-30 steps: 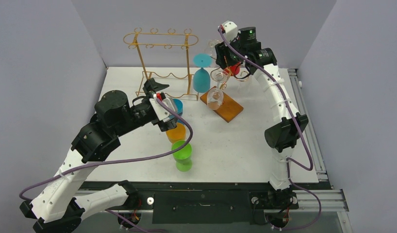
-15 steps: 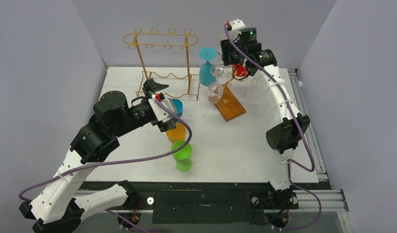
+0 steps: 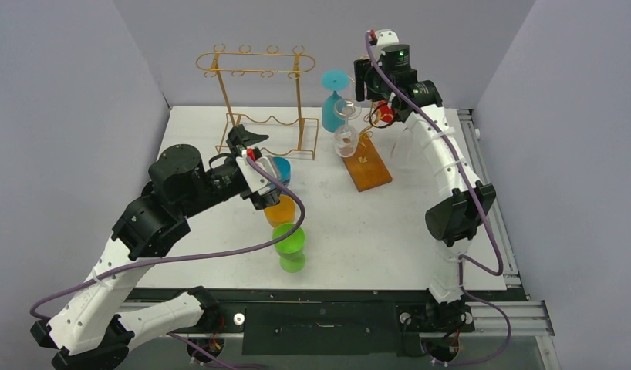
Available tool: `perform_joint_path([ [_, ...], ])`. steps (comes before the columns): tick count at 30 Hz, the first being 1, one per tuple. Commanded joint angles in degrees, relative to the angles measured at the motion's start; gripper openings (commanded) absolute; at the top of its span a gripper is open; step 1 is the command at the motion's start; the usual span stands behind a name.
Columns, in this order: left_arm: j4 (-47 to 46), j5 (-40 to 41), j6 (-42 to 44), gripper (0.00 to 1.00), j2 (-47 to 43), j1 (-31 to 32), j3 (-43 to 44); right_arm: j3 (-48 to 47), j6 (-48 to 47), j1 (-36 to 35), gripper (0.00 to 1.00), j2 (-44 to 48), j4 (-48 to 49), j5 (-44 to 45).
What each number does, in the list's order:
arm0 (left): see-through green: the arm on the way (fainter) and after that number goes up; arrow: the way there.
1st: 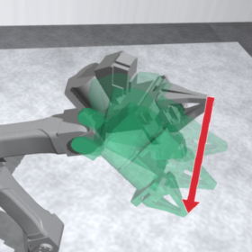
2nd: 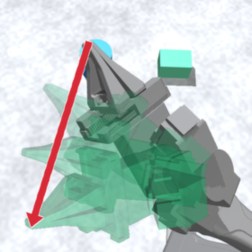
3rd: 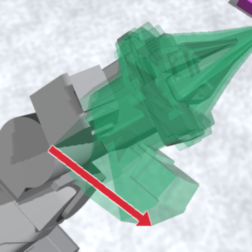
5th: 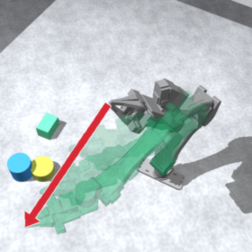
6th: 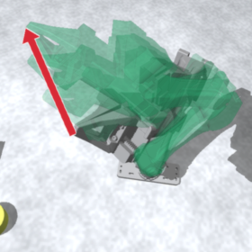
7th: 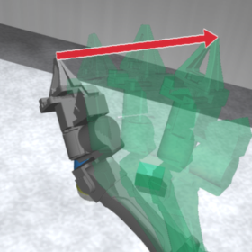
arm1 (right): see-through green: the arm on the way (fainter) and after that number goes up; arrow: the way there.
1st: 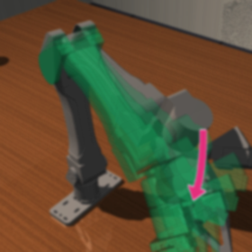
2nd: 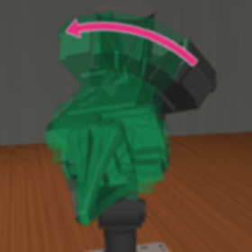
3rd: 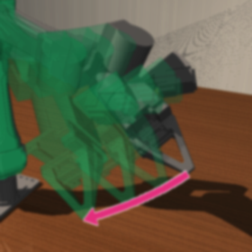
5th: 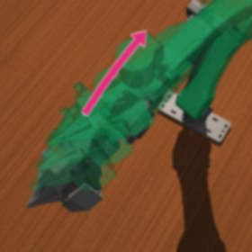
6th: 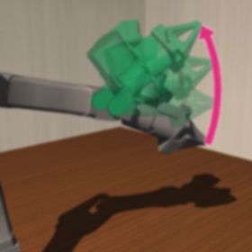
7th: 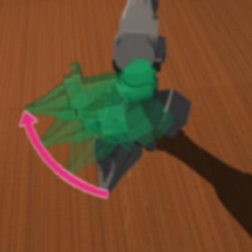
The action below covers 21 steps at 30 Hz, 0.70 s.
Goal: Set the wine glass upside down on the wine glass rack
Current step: Adjust the wine rack at the center of the board.
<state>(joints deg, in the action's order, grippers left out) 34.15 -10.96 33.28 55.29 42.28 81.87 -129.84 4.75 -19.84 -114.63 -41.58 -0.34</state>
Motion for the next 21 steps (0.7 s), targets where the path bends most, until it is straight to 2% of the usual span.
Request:
perform_joint_path([
  [1, -0.6, -0.5, -1.3, 0.96, -0.6, -0.3, -0.4, -1.8, 3.7, 0.5, 0.66, 3.6, -4.4, -2.5],
  [2, -0.7, -0.5, -1.3, 0.96, -0.7, -0.2, -0.5, -2.1, 3.6, 0.5, 0.68, 3.7, -4.6, -2.8],
  [3, -0.7, -0.4, -1.3, 0.96, -0.6, -0.2, -0.5, -2.4, 3.5, 0.5, 0.59, 3.8, -4.9, -3.0],
  [4, -0.6, -0.4, -1.3, 0.96, -0.6, -0.2, -0.5, -2.6, 3.4, 0.5, 0.7, 4.1, -5.0, -3.0],
  [7, -0.5, -0.2, -1.4, 0.96, -0.7, -0.2, -0.5, -2.6, 3.3, 0.7, 0.76, 5.1, -5.3, -3.3],
  [15, -0.7, 1.2, -2.7, 0.96, -0.3, -0.2, -1.3, -2.8, 2.6, 1.4, 0.79, 8.2, -5.8, -3.3],
  [21, 0.5, 4.3, -7.0, 0.96, 1.0, -1.6, -1.1, -1.7, 3.7, 1.7, 0.8, 13.3, -5.3, -0.9],
])
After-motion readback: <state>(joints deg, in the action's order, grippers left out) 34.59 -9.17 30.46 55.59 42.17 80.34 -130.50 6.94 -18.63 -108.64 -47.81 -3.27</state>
